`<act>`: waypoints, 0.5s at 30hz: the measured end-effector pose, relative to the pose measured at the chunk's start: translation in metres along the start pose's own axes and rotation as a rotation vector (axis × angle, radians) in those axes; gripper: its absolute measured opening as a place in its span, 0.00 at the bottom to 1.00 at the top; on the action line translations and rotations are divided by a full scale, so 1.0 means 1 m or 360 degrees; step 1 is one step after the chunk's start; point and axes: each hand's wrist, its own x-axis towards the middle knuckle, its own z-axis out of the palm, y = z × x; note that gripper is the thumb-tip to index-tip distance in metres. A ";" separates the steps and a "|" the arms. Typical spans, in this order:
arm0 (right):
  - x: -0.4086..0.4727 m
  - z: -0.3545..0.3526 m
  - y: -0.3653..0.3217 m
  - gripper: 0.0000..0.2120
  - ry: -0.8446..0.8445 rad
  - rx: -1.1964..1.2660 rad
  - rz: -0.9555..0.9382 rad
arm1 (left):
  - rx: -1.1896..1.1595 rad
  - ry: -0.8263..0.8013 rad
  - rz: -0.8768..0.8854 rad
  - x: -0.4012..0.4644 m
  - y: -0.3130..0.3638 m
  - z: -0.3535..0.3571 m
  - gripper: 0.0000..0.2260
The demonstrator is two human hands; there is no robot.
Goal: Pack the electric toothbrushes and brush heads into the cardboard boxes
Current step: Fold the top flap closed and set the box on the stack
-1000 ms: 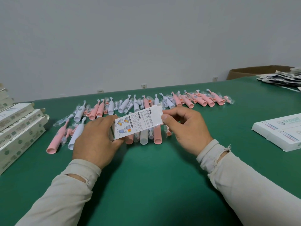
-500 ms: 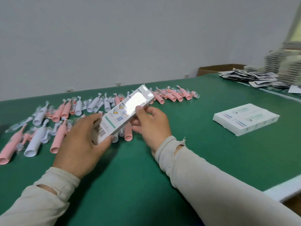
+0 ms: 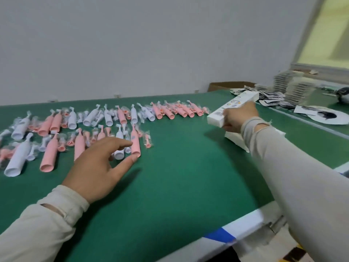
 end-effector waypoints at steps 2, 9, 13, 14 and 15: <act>0.013 -0.022 0.004 0.29 0.0027 -0.0227 0.0035 | -0.0009 0.0006 0.0026 0.000 0.001 0.000 0.22; 0.034 -0.034 0.018 0.26 0.0009 -0.0576 -0.0025 | -0.0078 -0.0022 0.0011 0.000 0.001 0.001 0.20; 0.035 -0.031 0.020 0.10 0.0138 -0.1165 -0.0106 | -0.0077 -0.0042 0.0012 0.001 0.000 0.001 0.17; 0.035 -0.032 0.022 0.07 0.0200 -0.1271 -0.0103 | -0.0081 -0.0042 0.0018 0.001 -0.001 0.001 0.17; 0.033 -0.034 0.025 0.07 0.0221 -0.1419 -0.0145 | -0.0084 -0.0040 0.0024 0.001 -0.001 0.001 0.17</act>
